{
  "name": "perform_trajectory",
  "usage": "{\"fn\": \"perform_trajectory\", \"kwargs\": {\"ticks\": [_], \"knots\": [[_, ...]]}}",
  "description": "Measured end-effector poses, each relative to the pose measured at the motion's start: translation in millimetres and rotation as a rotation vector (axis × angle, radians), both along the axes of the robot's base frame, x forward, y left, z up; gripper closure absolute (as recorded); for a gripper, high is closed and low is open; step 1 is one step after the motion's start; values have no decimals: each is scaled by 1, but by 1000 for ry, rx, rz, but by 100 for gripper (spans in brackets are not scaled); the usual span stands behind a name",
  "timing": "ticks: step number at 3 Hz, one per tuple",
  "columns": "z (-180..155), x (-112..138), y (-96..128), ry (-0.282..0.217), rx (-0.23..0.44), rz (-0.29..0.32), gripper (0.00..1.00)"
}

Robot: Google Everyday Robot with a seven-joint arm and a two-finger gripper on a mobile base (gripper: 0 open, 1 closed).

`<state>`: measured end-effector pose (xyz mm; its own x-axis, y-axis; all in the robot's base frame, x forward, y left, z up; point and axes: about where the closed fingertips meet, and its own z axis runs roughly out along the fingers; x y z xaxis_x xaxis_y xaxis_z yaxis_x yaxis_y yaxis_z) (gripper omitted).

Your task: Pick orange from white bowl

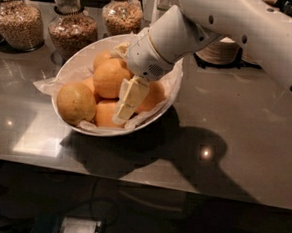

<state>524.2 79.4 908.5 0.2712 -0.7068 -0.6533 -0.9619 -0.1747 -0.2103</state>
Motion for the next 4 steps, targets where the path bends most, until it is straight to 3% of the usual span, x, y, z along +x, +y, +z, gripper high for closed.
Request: {"fn": "perform_trajectory", "kwargs": {"ticks": [1, 4], "knots": [[0, 0, 0, 0, 0, 0, 19], [0, 0, 0, 0, 0, 0, 88]]}}
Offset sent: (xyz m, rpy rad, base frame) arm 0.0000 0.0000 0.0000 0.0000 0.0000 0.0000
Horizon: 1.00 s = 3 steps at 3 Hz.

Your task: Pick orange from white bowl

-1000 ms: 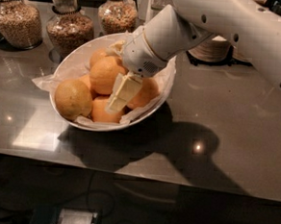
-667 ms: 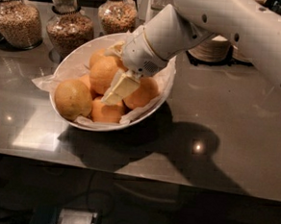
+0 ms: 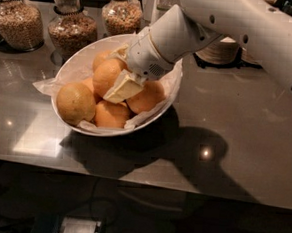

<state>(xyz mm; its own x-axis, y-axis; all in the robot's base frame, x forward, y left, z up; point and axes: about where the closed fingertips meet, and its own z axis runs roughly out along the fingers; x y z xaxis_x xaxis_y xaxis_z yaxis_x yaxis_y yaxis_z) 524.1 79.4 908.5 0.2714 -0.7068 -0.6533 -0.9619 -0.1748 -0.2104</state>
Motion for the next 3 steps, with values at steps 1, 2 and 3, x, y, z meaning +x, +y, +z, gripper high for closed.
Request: {"fn": "perform_trajectory", "kwargs": {"ticks": [1, 2, 3], "knots": [[3, 0, 0, 0, 0, 0, 100], [25, -10, -6, -49, 57, 10, 100], [56, -33, -17, -118, 147, 28, 100]]}}
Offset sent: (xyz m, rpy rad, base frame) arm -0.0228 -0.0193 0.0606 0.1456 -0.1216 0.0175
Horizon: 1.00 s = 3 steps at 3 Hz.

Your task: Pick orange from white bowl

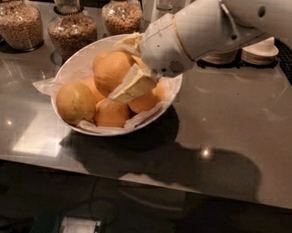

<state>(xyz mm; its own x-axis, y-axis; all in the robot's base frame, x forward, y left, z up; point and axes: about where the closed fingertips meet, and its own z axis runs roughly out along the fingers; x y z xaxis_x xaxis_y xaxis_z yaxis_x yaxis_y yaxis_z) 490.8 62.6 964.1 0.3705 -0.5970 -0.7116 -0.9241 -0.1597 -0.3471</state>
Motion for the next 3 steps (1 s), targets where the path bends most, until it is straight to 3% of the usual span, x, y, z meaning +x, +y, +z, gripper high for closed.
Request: {"fn": "perform_trajectory", "kwargs": {"ticks": [1, 3], "knots": [[26, -28, -18, -65, 89, 14, 100], [62, -92, -49, -206, 193, 24, 100]]}}
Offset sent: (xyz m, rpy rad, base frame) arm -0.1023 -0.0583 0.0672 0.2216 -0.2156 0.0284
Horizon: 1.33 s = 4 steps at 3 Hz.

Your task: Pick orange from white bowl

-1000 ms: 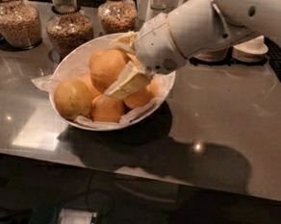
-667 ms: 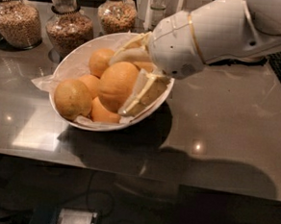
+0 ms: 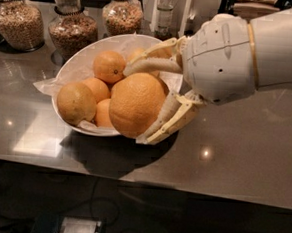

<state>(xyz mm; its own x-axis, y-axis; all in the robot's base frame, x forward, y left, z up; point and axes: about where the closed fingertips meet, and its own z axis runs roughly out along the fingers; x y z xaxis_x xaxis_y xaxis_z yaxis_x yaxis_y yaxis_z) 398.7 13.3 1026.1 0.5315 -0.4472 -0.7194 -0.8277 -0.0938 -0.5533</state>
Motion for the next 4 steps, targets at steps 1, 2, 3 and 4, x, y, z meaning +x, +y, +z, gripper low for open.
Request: {"fn": "perform_trajectory", "kwargs": {"ticks": [1, 2, 3, 4], "knots": [[0, 0, 0, 0, 0, 1, 100], [1, -2, 4, -1, 1, 14, 100], [18, -21, 18, -55, 27, 80, 100], [18, -21, 18, -55, 27, 80, 100]]}}
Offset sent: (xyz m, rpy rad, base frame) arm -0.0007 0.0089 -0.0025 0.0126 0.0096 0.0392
